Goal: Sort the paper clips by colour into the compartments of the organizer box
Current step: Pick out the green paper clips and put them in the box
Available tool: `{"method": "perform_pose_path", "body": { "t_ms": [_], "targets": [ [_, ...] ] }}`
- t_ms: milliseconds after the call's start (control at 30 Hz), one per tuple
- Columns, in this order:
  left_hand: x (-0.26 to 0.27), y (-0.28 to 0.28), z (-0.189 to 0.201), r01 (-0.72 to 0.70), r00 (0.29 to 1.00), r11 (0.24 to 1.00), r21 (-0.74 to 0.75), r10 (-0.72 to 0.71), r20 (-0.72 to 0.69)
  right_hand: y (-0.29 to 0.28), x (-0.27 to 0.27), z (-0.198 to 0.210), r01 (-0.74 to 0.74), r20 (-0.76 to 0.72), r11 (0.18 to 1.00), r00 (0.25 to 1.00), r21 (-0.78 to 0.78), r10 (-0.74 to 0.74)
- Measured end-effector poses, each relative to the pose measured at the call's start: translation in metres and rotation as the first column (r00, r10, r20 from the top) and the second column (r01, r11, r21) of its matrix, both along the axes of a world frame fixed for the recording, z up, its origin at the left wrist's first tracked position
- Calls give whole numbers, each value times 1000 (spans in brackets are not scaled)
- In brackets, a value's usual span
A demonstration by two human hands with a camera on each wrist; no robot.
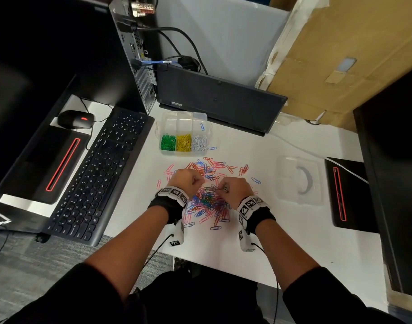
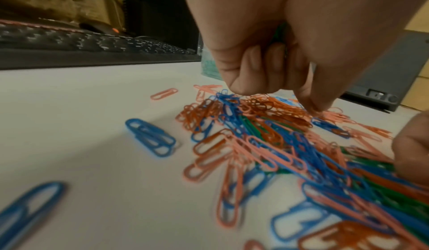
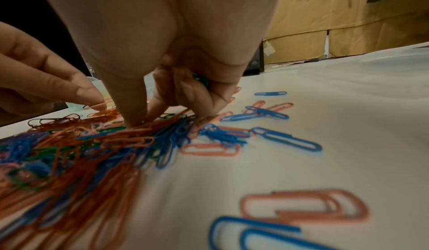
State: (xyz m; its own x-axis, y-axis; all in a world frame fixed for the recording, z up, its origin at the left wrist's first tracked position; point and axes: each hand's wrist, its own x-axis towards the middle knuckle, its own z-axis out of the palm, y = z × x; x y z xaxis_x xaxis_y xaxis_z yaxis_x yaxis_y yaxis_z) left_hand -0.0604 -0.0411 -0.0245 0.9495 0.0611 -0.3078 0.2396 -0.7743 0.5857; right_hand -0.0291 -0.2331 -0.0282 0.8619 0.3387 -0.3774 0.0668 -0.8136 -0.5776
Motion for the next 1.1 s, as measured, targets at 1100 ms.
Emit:
{"method": "perform_pose_path", "body": {
  "t_ms": [1100],
  "targets": [
    [21,-39,3,213,950,944,251,-141,-278,-27,2,8,642,-588,645,729,413,-349]
  ]
}}
